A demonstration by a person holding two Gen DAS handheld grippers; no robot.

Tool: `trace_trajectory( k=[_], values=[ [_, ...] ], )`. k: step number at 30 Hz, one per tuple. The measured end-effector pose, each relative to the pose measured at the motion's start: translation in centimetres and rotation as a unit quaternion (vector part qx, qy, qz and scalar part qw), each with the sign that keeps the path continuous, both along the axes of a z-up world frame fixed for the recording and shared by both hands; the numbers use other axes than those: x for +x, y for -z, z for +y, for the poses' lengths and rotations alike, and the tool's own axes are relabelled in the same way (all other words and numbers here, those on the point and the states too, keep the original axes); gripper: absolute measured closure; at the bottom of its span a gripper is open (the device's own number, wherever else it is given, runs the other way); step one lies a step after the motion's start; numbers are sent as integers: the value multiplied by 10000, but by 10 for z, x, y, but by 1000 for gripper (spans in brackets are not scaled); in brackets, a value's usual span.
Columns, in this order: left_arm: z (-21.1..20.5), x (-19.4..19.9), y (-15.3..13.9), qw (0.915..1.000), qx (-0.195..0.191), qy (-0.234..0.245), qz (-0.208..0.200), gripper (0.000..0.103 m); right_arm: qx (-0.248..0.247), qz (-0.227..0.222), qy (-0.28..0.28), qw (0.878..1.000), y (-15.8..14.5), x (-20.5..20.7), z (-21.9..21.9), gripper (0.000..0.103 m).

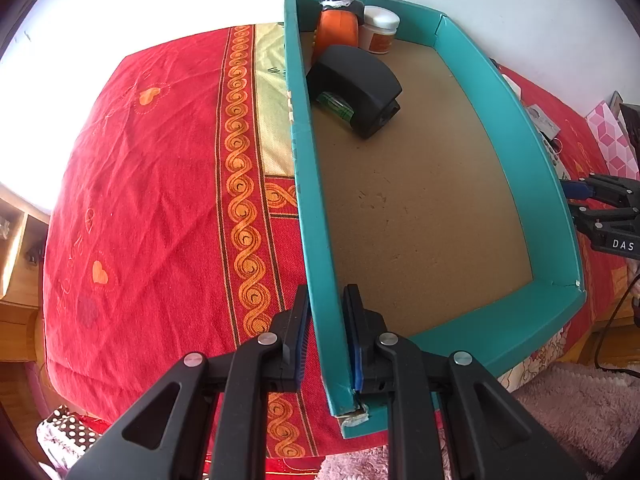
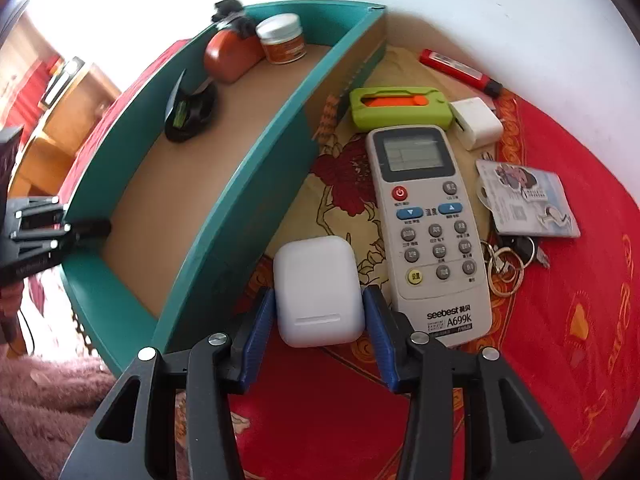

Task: Organize objects
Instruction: 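Grasp the white earbud case with the right tool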

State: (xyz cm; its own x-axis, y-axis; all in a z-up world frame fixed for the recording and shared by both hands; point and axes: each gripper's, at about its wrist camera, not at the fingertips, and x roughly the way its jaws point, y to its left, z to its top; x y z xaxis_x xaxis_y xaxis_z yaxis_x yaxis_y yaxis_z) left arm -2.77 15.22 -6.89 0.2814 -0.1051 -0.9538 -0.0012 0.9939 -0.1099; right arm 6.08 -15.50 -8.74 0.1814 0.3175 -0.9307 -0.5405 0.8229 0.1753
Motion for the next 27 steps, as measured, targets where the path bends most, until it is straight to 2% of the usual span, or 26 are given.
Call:
trace_trajectory(
  k=[5, 12, 19, 27],
  values=[
    [0, 1, 0, 10000, 1, 18, 8, 87, -12, -12, 109, 9999, 1, 2, 3, 56],
    [-1, 2, 0, 10000, -11, 40, 14, 86, -475, -302, 11, 9984, 2, -5, 26, 58],
    [2, 2, 0, 10000, -37, 39, -1, 85, -419, -281, 310, 9982, 1, -7, 17, 58],
    [5, 1, 1, 10000, -54, 80, -13, 85, -242, -364, 445, 9981, -26, -6, 5, 58]
  ],
)
